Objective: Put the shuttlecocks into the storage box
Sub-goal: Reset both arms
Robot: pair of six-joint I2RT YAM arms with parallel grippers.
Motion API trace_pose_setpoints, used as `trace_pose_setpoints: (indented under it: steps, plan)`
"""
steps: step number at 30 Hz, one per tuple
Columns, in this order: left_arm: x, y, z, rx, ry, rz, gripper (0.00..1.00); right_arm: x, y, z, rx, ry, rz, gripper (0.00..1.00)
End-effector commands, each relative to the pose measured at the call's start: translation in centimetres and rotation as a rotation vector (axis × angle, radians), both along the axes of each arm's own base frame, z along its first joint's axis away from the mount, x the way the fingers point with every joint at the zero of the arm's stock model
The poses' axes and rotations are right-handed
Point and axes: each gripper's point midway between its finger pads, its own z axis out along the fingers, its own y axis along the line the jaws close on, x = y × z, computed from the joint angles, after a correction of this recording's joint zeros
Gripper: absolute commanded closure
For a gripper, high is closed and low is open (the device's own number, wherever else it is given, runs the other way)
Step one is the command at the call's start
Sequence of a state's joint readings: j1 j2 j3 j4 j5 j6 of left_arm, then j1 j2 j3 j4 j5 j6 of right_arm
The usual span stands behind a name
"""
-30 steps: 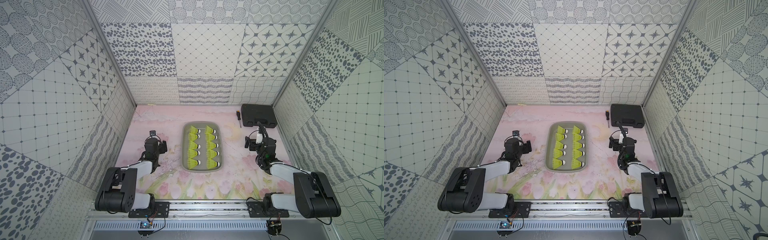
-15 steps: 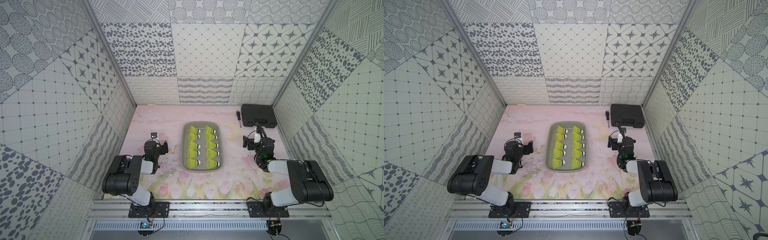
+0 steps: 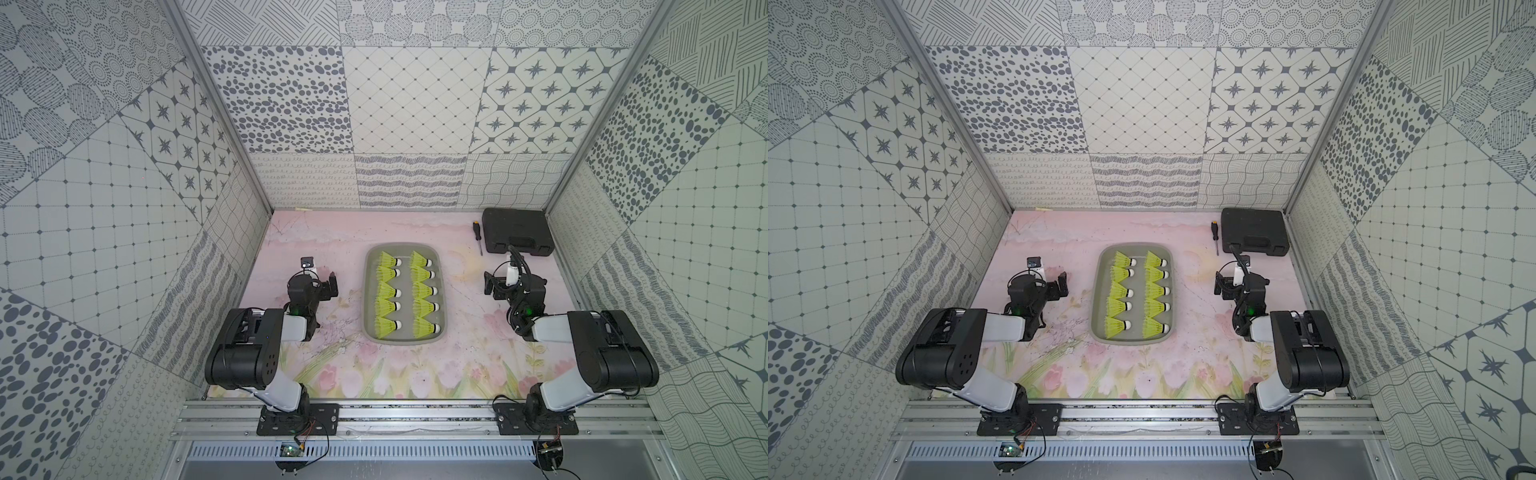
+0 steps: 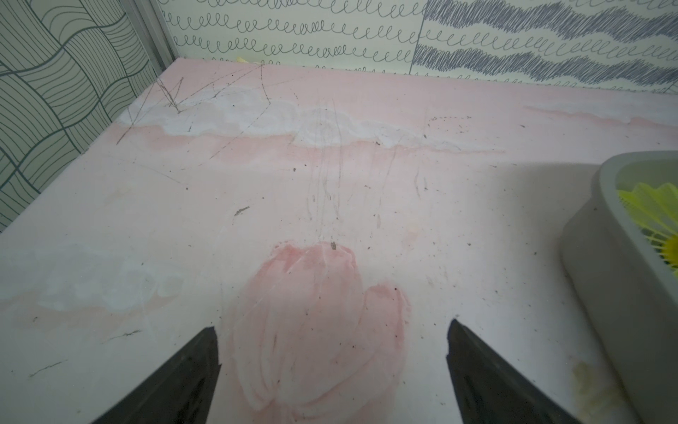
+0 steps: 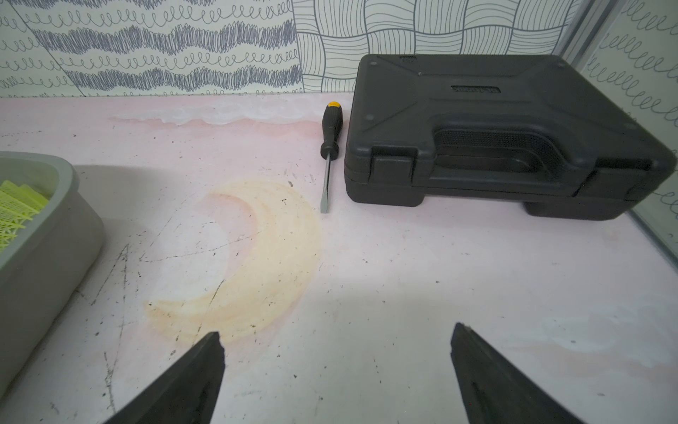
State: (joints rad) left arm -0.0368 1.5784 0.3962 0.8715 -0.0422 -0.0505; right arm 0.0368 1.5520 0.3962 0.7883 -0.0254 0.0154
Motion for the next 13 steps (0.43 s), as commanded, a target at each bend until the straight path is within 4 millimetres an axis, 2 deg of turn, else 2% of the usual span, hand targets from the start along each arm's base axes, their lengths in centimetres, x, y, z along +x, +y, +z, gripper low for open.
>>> trace_pose_setpoints:
  steps: [1,13]
  plan:
    - [0.30,0.36,0.28,0.004,-0.009,0.012,0.00,0.94,-0.48,1.60,-0.001,-0.056,-0.024,0.00]
    - [0.37,-0.15,0.29,0.002,-0.007,-0.017,0.00,0.87,-0.41,1.62,-0.001,-0.058,-0.019,0.00]
